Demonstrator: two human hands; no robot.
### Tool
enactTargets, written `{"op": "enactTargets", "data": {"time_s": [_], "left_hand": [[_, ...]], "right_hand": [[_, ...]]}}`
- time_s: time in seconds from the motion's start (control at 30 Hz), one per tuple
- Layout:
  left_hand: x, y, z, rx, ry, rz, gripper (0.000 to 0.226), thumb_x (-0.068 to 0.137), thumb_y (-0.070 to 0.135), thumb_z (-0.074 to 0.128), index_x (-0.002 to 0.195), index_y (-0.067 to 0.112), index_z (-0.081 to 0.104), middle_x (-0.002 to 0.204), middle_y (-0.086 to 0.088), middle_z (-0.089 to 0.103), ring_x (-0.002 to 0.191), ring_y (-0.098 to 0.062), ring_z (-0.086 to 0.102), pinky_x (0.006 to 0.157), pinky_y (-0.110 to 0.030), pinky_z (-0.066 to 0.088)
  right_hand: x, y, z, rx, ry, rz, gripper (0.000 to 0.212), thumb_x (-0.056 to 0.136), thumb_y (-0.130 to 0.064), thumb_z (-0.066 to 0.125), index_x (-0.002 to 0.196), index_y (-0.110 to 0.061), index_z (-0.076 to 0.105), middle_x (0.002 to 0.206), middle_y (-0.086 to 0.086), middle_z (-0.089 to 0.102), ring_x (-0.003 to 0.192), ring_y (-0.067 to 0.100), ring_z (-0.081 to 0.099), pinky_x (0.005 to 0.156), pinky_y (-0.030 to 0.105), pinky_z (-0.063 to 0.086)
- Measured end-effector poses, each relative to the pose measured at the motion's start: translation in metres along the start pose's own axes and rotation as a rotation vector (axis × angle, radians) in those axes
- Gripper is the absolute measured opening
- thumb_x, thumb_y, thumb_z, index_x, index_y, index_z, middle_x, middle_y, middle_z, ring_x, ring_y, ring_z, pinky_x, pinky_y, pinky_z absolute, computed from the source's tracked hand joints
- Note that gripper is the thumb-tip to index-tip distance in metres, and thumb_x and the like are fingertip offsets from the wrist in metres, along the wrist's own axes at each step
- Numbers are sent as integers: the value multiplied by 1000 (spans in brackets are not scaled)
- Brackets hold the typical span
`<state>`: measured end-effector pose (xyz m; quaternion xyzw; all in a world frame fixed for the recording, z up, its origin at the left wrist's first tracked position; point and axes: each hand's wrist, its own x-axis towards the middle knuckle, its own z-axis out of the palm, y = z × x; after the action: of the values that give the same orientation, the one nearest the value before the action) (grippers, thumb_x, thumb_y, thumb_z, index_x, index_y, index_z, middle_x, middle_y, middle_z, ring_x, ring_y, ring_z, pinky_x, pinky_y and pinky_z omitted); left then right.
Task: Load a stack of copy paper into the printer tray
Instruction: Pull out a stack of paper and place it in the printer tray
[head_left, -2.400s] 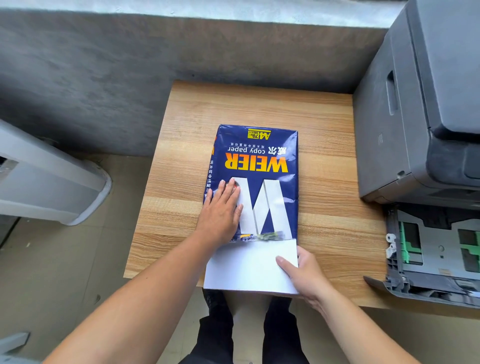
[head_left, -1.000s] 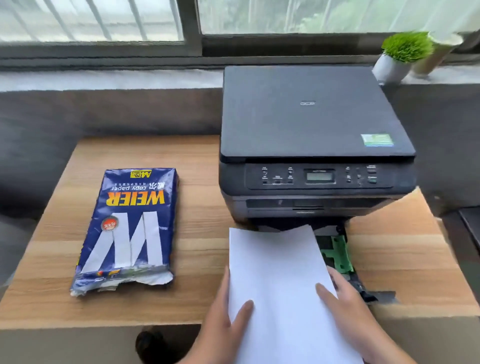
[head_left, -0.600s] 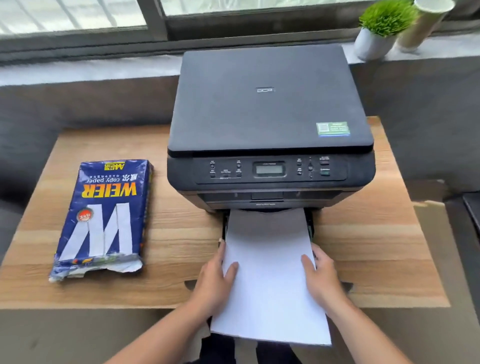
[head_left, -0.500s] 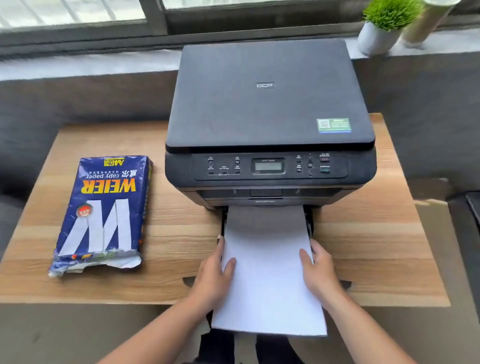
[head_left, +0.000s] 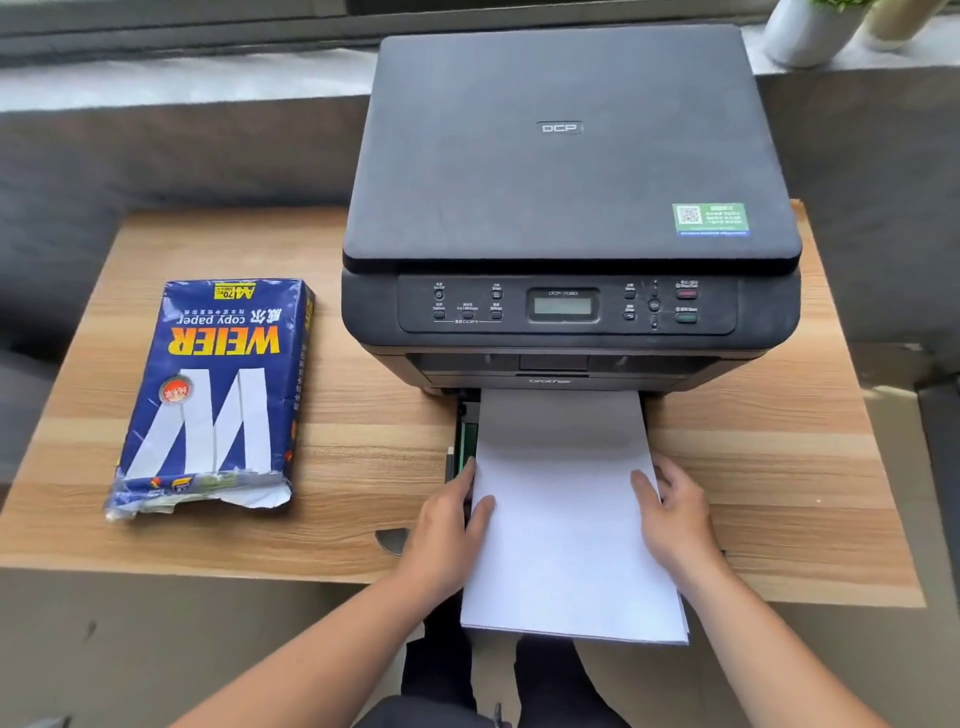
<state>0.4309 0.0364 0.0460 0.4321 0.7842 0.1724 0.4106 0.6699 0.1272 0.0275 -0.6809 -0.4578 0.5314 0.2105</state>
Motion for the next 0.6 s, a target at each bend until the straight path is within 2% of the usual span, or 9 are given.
{"op": "enactTargets", "data": {"time_s": [0.07,0.13,0.2,0.27,0.4,0.5,0.6], "left_hand": [[0,-2,0,-6,14,-5,59,99,33,50,152,18,28,128,-21,60,117,-34,55,93,-42,47],[-2,-3,0,-5,24,11,59,99,32,50,152,19,27,131,-18,60,119,-32,55,96,-42,46],[-6,-3,0,-9,34,33,58,100,31,48,152,20,27,144,-6,52,131,-22,47,105,-32,40],[-9,-4,0,-26,54,58,57,100,29,48,152,20,26,152,4,42,139,-12,36,107,-22,27],[-10,-5,2,-41,84,72,54,101,26,47,151,19,28,153,6,39,141,-9,32,108,-19,22],[-9,-5,3,-54,111,62,51,101,25,46,149,18,34,149,6,44,139,-9,36,107,-18,23],[-11,-6,4,-34,127,93,44,100,24,47,144,18,43,135,8,53,129,-9,45,103,-20,31]], "right_hand": [[7,-6,4,-16,3,-15,33,102,-16,52,134,-14,60,128,3,69,120,23,63,109,38,45],[16,-12,8,-37,11,-37,33,102,-16,52,133,-14,61,128,3,69,120,23,63,104,33,45],[25,-20,12,-65,40,-67,32,101,-15,53,132,-13,62,127,5,70,118,25,64,100,30,44],[33,-26,16,-88,57,-80,33,100,-15,53,132,-12,62,128,8,70,118,28,63,97,29,44],[47,-37,23,-88,118,-17,36,98,-21,58,132,-8,61,128,15,67,116,32,63,88,26,40],[59,-42,28,-85,212,35,34,93,-26,67,117,-2,67,116,20,71,101,33,67,78,28,43],[68,-51,33,-85,322,38,29,88,-25,75,95,3,71,101,24,74,91,36,69,72,32,44]]}}
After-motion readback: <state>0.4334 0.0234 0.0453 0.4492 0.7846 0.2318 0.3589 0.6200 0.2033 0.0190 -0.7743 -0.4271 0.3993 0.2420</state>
